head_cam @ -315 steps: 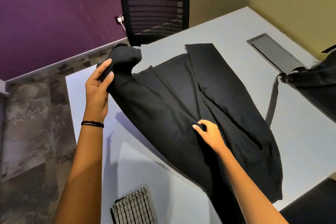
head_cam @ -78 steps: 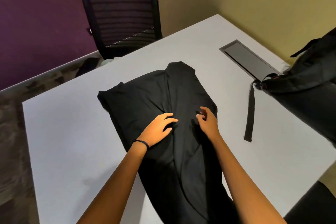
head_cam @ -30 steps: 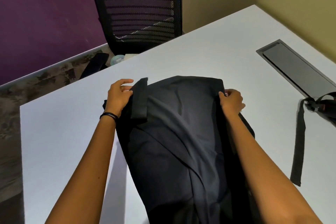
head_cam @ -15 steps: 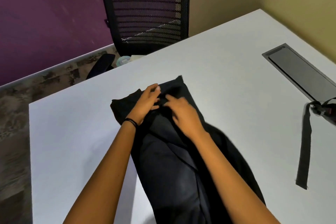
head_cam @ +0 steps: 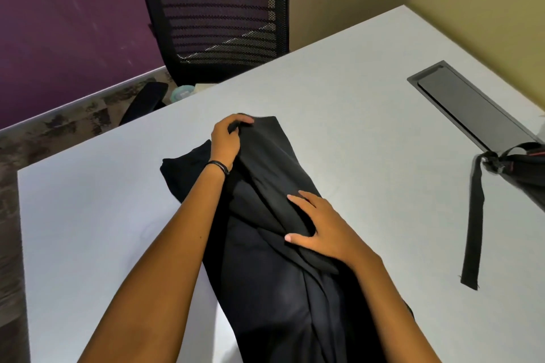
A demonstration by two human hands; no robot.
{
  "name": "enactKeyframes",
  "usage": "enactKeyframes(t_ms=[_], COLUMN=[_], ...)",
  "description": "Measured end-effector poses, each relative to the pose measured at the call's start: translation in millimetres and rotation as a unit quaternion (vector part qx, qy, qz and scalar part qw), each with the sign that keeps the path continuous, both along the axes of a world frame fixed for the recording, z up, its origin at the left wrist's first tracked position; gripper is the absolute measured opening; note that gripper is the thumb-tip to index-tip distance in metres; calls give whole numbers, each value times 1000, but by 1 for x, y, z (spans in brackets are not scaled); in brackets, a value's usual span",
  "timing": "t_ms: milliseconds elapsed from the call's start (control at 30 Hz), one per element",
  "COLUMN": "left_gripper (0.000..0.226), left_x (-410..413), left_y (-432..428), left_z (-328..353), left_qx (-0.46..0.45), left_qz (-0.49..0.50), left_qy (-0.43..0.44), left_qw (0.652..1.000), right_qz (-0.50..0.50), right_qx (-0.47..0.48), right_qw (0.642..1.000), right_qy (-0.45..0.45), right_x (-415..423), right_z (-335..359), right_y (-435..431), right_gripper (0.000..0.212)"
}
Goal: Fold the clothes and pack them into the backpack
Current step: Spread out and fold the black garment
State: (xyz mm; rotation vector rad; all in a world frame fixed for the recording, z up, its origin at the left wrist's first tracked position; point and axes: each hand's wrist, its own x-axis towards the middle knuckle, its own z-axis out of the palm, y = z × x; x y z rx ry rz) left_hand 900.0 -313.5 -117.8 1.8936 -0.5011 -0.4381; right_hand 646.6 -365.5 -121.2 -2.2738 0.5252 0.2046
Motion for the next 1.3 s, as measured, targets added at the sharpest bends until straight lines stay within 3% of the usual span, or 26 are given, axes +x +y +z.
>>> enactKeyframes(t_ms=[133,267,467,533,600,667,767,967,1067,1200,1300], left_gripper=[37,36,47,43,40,39,38,44,44,37,33], left_x=[15,21,7,-4,-21,-38,-60,-101,-111,-128,-138], left_y=[-10,-2,33,43,50,55,62,71,73,70,67], left_z=[6,-4,-17,-17,-15,-13,-9,-1,-2,3,1], left_qx=[9,121,187,194,184,171,159,163,161,115,112], left_qz=[0,-47,-62,-59,-55,-57,-73,-103,-97,-55,-52], left_qy=[7,-17,-80,-105,-119,-122,-96,13,53,142,154], left_qw=[1000,991,977,974,974,976,980,981,981,982,980], right_qz=[61,43,78,40,-48,-122,-188,-311,-343,-320,-291], right_qx=[-5,30,-75,-21,67,80,33,22,33,26,24], right_qw=[998,996,992,998,996,986,971,931,924,940,954], right_qy=[35,72,71,44,-19,-79,-147,-192,-168,-117,-63], right_x=[-8,-10,-12,-14,-17,-24,-39,-92,-121,-159,-175], right_z=[-2,-15,-45,-41,-31,-25,-24,-11,-10,-5,-1], right_y=[-2,1,11,13,14,12,14,35,49,78,102], right_gripper=[90,82,93,83,60,40,25,25,22,14,10])
